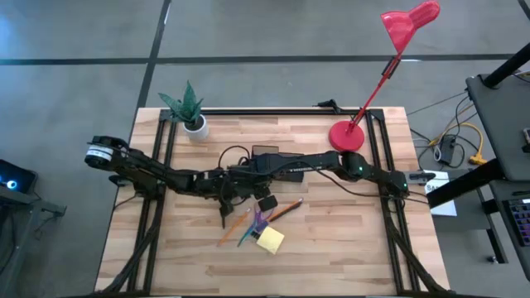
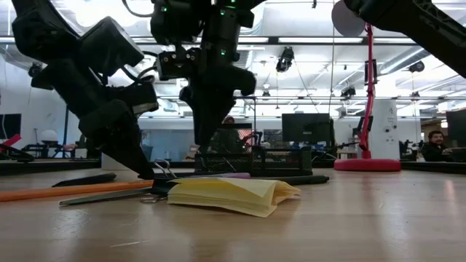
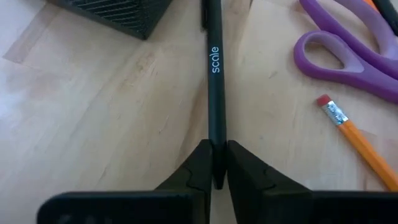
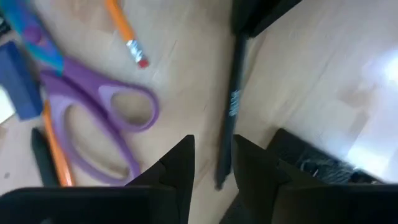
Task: Pick and place office supplies into organizer
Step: Put the middle black pen into the black desk organizer
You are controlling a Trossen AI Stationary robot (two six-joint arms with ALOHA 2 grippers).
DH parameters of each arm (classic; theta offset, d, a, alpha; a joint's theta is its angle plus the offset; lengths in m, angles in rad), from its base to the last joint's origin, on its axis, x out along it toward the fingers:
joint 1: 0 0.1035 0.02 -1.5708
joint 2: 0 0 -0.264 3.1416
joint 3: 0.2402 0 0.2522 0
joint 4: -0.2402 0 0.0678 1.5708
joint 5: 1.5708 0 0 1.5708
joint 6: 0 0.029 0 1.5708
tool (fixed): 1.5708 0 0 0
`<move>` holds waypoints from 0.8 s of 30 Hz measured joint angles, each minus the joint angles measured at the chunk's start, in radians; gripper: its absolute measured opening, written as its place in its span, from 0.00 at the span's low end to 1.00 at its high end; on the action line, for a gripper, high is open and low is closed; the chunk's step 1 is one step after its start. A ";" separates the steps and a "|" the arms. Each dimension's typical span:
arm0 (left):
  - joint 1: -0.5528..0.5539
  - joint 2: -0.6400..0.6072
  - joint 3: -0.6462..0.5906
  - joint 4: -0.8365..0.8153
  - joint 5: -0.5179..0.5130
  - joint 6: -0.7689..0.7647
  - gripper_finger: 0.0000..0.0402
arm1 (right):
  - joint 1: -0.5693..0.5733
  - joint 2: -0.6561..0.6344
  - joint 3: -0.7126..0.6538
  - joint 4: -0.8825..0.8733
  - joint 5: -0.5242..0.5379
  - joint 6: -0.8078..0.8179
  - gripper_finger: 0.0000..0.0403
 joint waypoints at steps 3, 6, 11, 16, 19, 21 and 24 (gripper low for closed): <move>0.005 0.000 0.000 0.000 0.025 0.000 0.04 | -0.010 0.000 0.000 0.026 -0.003 0.012 0.22; 0.005 0.000 0.000 -0.007 0.041 0.000 0.04 | -0.020 0.000 0.000 0.026 -0.020 0.017 0.21; 0.005 0.000 -0.019 -0.009 0.061 -0.001 0.03 | -0.029 0.000 -0.035 0.013 -0.043 0.021 0.22; 0.004 0.000 -0.033 -0.014 0.073 -0.001 0.03 | -0.029 0.000 -0.089 0.015 -0.063 0.023 0.26; 0.004 0.001 -0.035 -0.017 0.074 -0.001 0.03 | -0.028 0.000 -0.107 0.039 -0.063 0.035 0.28; 0.004 0.001 -0.038 -0.017 0.074 -0.001 0.03 | -0.028 0.000 -0.112 0.048 -0.063 0.032 0.28; 0.004 0.001 -0.048 -0.015 0.075 -0.001 0.03 | -0.028 0.000 -0.136 0.087 -0.063 0.025 0.28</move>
